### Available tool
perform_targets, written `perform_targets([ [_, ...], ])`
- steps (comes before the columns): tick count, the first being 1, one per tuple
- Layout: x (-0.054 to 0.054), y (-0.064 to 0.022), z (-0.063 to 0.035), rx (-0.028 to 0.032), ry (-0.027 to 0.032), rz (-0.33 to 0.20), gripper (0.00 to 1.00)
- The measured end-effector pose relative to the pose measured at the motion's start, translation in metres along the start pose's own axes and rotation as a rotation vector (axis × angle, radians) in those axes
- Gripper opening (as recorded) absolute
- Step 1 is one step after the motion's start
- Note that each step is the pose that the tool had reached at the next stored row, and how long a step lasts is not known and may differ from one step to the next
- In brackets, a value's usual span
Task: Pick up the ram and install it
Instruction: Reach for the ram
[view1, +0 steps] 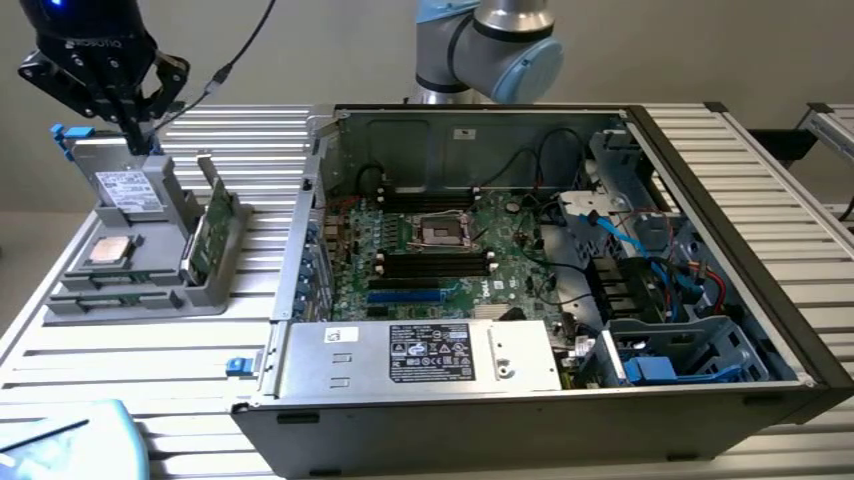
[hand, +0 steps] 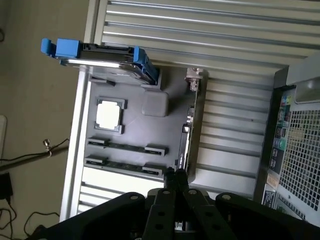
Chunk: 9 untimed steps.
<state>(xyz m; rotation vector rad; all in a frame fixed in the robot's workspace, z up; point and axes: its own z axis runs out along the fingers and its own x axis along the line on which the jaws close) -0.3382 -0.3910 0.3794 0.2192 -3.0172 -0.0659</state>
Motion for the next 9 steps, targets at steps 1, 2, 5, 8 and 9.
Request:
perform_targets([
  [1,0.003,0.0004,0.0004,0.0011,0.0003,-0.002,0.11],
  [2,0.006,0.0008,0.0008,0.0022,0.0005,-0.005,0.11],
  [5,0.014,0.0020,0.0020,0.0048,0.0012,-0.013,0.11],
  [8,0.023,0.0033,0.0033,0.0075,0.0019,-0.021,0.11],
  [9,0.026,0.0037,0.0037,0.0083,0.0020,-0.023,0.11],
])
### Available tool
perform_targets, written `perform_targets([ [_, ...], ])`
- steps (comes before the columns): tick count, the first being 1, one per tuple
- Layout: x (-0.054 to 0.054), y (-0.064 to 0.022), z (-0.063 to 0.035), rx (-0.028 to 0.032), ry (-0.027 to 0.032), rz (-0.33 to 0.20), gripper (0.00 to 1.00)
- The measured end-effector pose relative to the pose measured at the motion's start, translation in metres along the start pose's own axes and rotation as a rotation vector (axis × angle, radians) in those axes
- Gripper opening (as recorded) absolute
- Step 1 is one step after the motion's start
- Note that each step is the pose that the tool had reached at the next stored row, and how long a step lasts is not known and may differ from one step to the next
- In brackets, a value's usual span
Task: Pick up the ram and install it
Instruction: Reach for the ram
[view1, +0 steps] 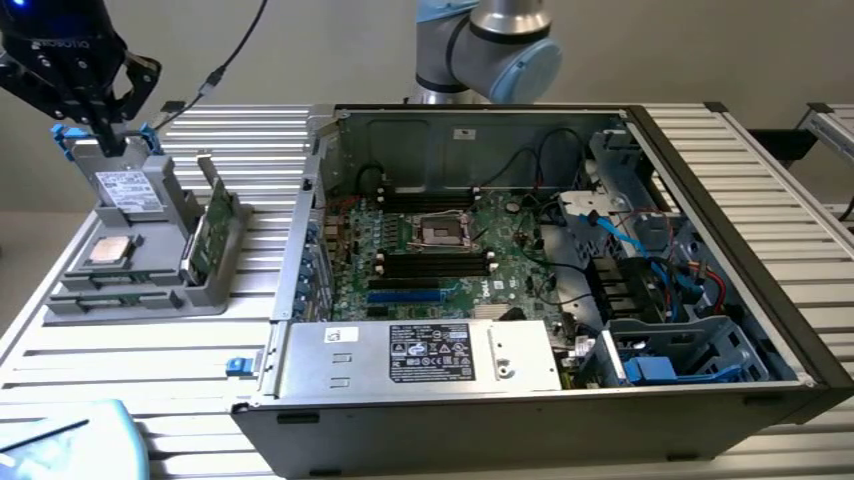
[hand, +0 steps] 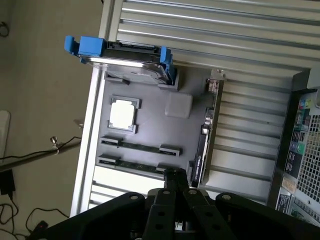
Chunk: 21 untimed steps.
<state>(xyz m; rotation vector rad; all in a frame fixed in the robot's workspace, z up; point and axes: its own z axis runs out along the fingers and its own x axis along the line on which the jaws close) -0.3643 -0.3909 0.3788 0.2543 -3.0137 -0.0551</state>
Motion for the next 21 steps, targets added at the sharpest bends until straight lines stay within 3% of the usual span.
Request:
perform_targets([
  [6,0.022,0.0037,0.0045,0.0070,-0.0003,-0.002,0.11],
  [10,0.037,0.0061,0.0088,0.0112,-0.0070,-0.002,0.11],
  [12,0.042,0.0063,0.0102,0.0136,-0.0207,-0.002,0.11],
  [19,0.054,0.0029,0.0137,0.0248,-0.0852,-0.004,0.11],
  [20,0.055,0.0023,0.0145,0.0258,-0.0914,-0.004,0.11],
  [21,0.056,0.0021,0.0151,0.0260,-0.0927,-0.004,0.11],
])
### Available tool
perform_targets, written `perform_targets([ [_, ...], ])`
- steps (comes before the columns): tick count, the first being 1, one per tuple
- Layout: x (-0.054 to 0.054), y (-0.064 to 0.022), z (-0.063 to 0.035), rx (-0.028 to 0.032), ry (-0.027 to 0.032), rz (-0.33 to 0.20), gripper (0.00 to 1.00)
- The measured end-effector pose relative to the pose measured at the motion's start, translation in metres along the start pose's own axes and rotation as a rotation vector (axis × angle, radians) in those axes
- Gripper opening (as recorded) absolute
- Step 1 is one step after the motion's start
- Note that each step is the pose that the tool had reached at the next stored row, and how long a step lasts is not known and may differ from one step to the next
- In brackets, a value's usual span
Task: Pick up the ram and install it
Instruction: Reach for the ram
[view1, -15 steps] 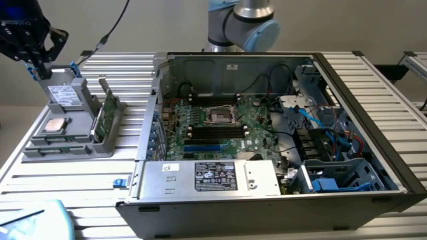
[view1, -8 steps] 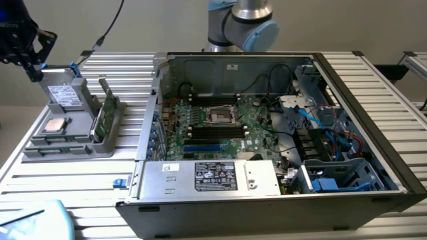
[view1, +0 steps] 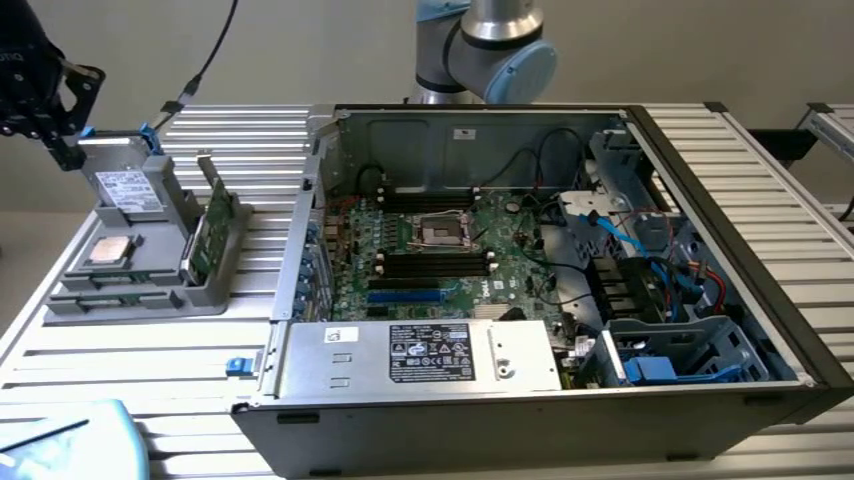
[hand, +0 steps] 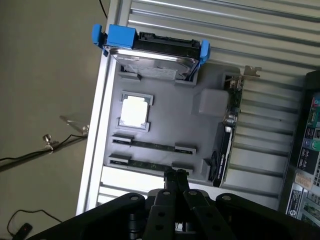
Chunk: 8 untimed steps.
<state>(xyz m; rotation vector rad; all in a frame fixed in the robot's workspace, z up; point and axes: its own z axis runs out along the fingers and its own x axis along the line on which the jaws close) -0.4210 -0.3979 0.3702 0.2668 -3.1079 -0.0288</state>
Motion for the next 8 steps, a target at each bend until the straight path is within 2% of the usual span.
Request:
perform_targets([
  [4,0.0016,-0.0008,0.0021,-0.0005,0.0003,0.011,0.11],
  [8,0.0026,-0.0020,0.0041,-0.0024,0.0067,0.023,0.11],
])
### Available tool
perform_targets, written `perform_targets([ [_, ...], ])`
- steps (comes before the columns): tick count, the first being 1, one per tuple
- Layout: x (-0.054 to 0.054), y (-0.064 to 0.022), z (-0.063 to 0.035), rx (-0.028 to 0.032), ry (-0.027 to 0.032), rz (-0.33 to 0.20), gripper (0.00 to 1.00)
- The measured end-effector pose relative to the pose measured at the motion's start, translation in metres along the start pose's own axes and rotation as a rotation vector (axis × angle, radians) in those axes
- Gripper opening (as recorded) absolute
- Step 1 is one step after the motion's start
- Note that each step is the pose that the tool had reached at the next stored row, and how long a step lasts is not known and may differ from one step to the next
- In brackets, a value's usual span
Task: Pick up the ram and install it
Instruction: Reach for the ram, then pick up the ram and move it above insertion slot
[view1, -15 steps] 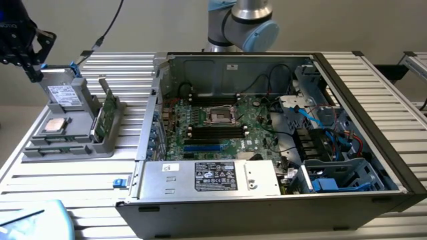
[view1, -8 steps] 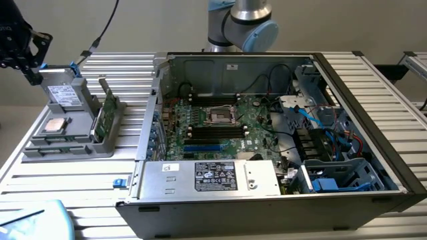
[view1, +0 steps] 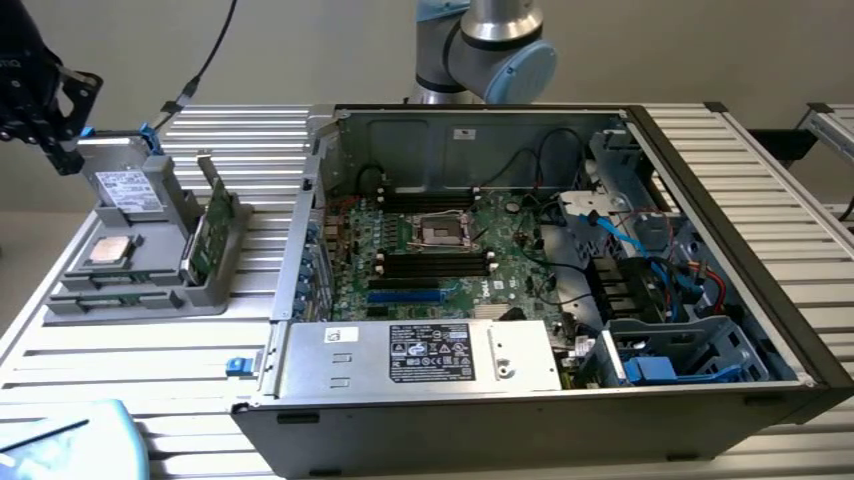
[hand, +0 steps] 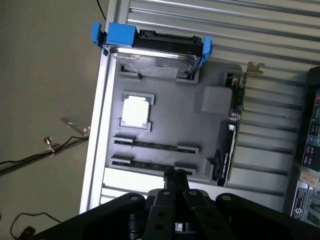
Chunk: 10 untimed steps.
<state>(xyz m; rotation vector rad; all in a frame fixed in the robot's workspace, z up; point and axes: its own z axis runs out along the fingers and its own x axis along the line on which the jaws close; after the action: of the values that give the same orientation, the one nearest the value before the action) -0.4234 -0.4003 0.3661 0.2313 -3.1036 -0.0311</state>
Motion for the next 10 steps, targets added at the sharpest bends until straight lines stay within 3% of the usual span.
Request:
perform_targets([
  [10,0.0000,0.0000,0.0000,-0.0002,0.0007,0.000,0.11],
])
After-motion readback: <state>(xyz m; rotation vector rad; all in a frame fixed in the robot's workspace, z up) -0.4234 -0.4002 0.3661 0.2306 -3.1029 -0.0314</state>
